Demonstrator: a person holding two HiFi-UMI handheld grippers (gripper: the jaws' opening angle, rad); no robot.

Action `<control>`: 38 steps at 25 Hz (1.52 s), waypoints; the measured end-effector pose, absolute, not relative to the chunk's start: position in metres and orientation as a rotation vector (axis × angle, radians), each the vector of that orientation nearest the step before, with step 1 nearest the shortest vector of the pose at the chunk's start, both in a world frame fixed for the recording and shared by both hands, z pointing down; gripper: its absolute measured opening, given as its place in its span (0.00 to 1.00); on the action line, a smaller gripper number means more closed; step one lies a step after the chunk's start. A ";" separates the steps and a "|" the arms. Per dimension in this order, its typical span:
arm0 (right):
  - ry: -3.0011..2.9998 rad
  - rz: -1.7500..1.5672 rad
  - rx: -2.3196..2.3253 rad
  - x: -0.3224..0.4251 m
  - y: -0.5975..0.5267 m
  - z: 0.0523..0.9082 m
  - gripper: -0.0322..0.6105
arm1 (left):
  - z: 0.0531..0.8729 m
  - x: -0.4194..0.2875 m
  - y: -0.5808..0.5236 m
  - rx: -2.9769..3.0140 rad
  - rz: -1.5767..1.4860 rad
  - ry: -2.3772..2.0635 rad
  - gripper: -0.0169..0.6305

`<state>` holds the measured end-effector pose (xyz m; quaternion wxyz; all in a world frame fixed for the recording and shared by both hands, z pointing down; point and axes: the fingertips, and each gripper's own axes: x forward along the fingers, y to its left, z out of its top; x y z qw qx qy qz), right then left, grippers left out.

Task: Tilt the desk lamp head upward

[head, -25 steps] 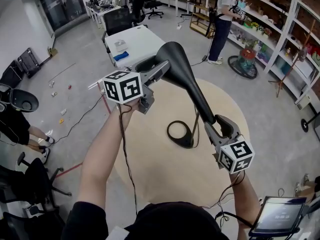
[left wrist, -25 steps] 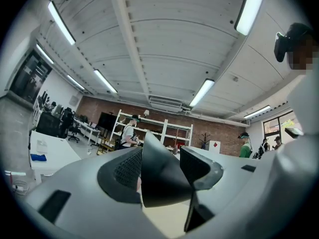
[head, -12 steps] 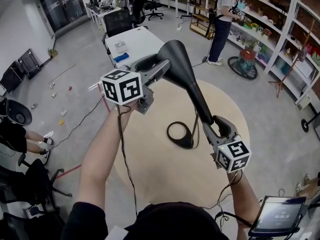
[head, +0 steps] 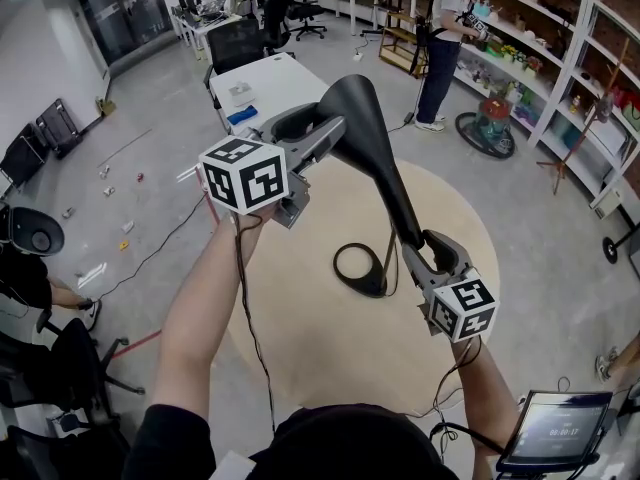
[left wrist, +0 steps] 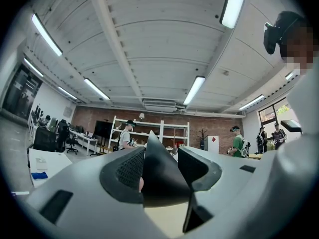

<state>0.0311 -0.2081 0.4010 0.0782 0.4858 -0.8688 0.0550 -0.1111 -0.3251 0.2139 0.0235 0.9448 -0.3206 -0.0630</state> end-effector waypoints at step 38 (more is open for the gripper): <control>-2.637 0.191 1.416 0.017 -0.213 0.409 0.32 | 0.201 -0.117 -0.312 2.948 -0.279 -1.048 0.36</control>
